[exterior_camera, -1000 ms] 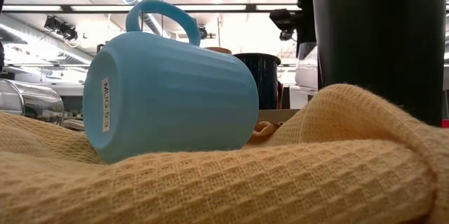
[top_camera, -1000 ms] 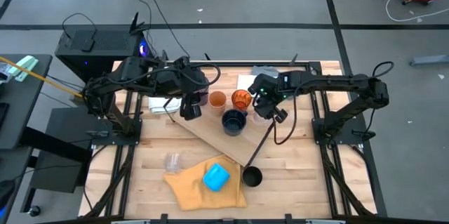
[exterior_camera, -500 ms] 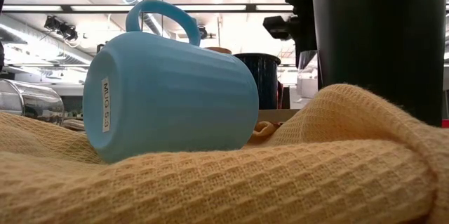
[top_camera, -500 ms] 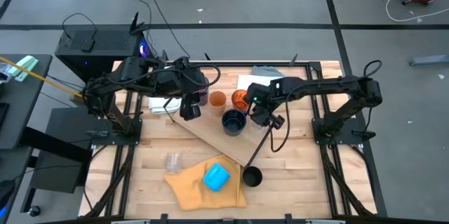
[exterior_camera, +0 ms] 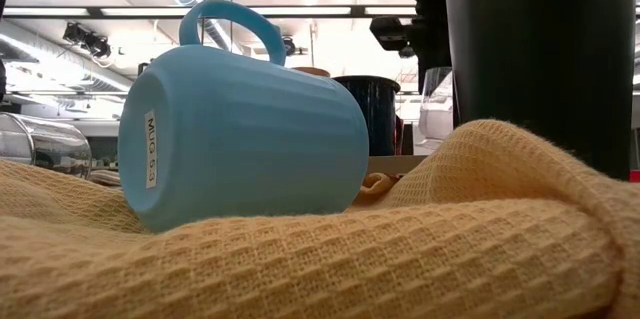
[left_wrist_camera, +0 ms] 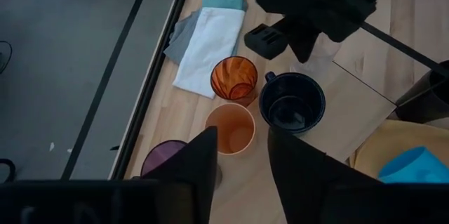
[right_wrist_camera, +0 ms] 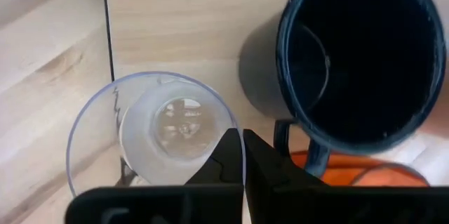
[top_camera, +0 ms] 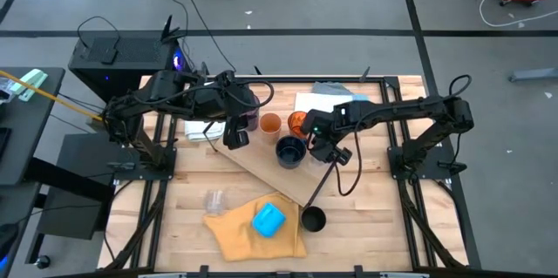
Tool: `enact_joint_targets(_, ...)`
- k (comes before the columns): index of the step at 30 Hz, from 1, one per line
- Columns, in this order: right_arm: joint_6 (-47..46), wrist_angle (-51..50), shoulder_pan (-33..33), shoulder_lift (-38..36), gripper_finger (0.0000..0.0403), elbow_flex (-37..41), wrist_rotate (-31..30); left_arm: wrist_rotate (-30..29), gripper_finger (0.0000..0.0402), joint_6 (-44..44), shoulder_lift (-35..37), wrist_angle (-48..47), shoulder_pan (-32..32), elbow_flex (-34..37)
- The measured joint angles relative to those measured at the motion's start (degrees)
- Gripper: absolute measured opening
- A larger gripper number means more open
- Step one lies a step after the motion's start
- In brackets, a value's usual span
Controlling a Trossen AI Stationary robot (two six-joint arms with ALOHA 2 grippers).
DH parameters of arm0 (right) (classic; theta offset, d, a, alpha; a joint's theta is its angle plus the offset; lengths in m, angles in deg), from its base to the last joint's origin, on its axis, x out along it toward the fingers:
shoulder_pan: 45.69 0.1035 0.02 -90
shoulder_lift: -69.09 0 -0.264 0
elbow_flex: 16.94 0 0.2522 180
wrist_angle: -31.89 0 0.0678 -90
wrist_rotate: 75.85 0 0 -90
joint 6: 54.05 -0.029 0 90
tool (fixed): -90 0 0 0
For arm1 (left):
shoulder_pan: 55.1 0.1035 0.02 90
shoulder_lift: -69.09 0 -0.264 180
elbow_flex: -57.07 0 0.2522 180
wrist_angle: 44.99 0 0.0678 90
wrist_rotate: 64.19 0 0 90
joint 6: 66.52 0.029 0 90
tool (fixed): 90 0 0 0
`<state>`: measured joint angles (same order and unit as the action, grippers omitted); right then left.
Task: Stack small to large cups/mugs on shelf
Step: Put the transparent mug on the shelf
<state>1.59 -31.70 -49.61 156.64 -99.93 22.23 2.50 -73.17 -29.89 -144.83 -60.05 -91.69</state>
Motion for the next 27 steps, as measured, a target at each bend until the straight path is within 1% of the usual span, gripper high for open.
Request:
enact_joint_targets(5,-0.6,0.2,1.2,0.0,0.0,0.0,0.5,0.0,0.0131,0.0,0.0,0.0,0.0,0.0)
enact_joint_targets(12,-1.9,0.7,1.2,0.0,0.0005,0.0,0.5,0.0,0.0139,0.0,0.0,0.0,0.0,0.0)
enact_joint_targets(27,-3.6,0.6,1.2,0.0,0.0059,0.0,1.1,0.0,0.0129,-0.2,0.0,0.0,0.0,0.0)
